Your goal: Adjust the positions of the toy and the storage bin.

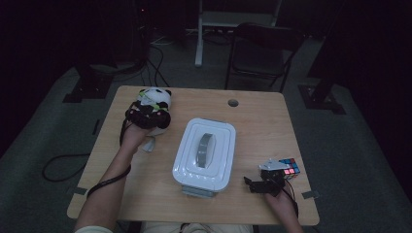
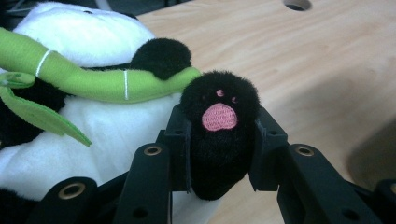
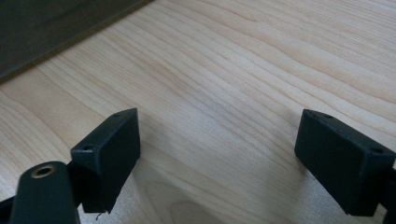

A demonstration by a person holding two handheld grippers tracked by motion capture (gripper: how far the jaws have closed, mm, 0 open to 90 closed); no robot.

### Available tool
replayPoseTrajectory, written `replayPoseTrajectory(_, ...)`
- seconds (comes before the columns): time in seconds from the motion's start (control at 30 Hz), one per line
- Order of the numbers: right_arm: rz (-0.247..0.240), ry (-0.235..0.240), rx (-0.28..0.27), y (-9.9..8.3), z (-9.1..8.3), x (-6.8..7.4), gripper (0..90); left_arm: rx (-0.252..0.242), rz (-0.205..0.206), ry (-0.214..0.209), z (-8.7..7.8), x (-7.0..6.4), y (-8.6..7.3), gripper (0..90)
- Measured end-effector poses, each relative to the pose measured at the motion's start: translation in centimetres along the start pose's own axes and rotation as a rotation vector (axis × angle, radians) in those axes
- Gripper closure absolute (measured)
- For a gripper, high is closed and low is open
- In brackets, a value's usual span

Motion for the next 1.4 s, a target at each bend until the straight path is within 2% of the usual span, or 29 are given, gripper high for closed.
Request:
replayPoseTrajectory(0.3, 0.002, -0.002, 0.000, 0.0, 0.0, 0.0, 14.0, -0.004, 0.026, -0.060, -2.6, -1.0, -1.8, 66.7)
replayPoseTrajectory(0.33, 0.002, -0.003, 0.000, 0.0, 0.0, 0.0, 14.0, -0.002, 0.047, -0.074, -3.4, -1.4, -2.5, 66.7)
replayPoseTrajectory(0.4, 0.002, -0.003, 0.000, 0.0, 0.0, 0.0, 14.0, 0.001, 0.057, -0.089, -3.8, -1.7, -3.0, 66.5)
replayPoseTrajectory(0.57, 0.003, -0.005, 0.000, 0.0, 0.0, 0.0, 13.9, -0.004, 0.065, -0.097, -5.6, -2.1, -4.5, 66.3)
replayPoseTrajectory(0.73, 0.005, -0.007, 0.000, 0.0, 0.0, 0.0, 14.0, 0.008, 0.087, -0.131, -7.2, -2.3, -5.8, 66.1)
replayPoseTrajectory(0.97, 0.005, -0.007, 0.000, 0.0, 0.0, 0.0, 13.9, 0.026, 0.085, -0.179, -9.0, -2.6, -7.1, 65.1)
replayPoseTrajectory(1.07, 0.004, -0.007, 0.000, 0.0, 0.0, 0.0, 13.9, 0.034, 0.096, -0.198, -9.6, -2.9, -7.6, 63.1)
replayPoseTrajectory(1.13, 0.004, -0.007, 0.000, 0.0, 0.0, 0.0, 13.9, 0.034, 0.099, -0.203, -9.8, -3.1, -7.6, 60.0)
replayPoseTrajectory(1.23, 0.006, -0.009, 0.000, 0.0, 0.0, 0.0, 13.9, 0.030, 0.090, -0.188, -10.1, -2.9, -7.2, 54.4)
replayPoseTrajectory(1.33, 0.006, -0.009, 0.000, 0.0, 0.1, 0.0, 13.9, -0.027, 0.065, -0.180, -10.7, -2.7, -6.1, 46.5)
replayPoseTrajectory(1.4, 0.006, -0.009, 0.000, 0.0, 0.0, 0.0, 13.9, -0.046, 0.065, -0.131, -11.1, -2.3, -5.2, 37.6)
Point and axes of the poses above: each handheld gripper's, and its own axes: z roughly forward along the jaws, y roughly out of its top, x roughly to its left, the point moved 4 cm from there along z, roughly forward along the jaws, and after that the axes turned 6 degrees about -y, right-handed, at the moved point
